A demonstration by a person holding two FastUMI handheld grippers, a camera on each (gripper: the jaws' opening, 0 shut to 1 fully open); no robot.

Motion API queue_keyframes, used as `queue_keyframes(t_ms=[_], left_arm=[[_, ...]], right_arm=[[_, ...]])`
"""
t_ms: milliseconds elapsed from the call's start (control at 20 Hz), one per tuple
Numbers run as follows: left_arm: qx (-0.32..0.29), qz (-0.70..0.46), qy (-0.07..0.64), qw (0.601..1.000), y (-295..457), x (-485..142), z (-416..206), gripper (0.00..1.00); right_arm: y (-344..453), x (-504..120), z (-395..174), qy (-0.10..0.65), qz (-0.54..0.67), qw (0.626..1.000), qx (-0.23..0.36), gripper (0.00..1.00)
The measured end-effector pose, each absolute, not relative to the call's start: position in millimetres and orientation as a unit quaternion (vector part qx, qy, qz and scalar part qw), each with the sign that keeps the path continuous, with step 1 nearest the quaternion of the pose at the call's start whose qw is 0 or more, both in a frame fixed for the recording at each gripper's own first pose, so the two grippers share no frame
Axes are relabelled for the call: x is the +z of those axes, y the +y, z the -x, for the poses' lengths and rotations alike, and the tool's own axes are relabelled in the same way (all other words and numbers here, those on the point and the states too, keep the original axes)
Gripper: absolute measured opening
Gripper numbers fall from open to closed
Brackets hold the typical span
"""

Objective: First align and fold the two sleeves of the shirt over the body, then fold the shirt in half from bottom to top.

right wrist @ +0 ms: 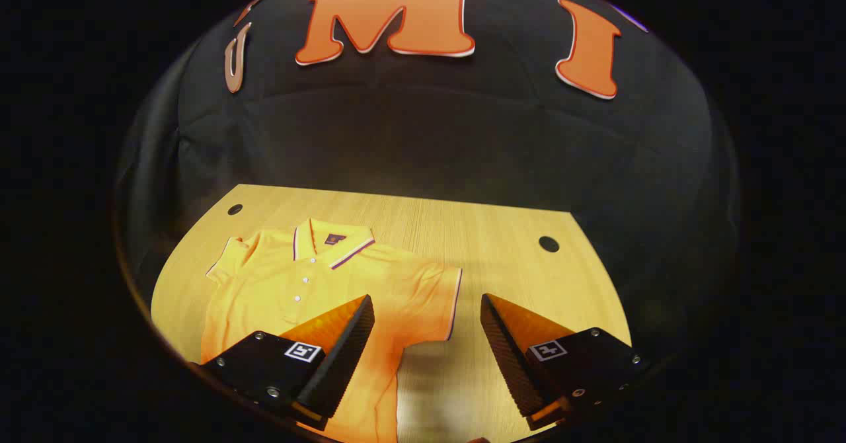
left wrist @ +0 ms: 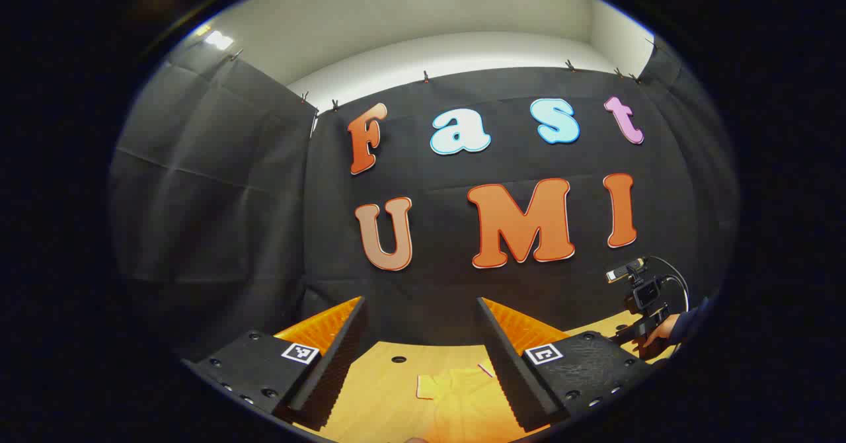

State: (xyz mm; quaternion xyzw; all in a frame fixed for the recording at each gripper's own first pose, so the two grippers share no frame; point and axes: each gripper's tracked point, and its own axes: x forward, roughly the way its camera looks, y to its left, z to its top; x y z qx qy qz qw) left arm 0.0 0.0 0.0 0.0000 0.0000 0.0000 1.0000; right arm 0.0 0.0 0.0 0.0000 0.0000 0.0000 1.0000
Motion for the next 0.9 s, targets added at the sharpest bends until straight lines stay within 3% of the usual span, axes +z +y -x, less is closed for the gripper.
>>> queue_keyframes(t_ms=[350,900], left_arm=[[0.034,-0.015,0.031,0.999,3.6,-14.7,-0.2,0.98],[0.024,-0.013,0.088,0.996,-24.6,-49.4,-24.0,0.98]], right_arm=[[-14.6,-45.5,-59.0,0.137,0.023,0.99,0.016,0.98],[-39.4,-87.8,-124.0,0.321,-0.016,0.947,0.007,0.91]])
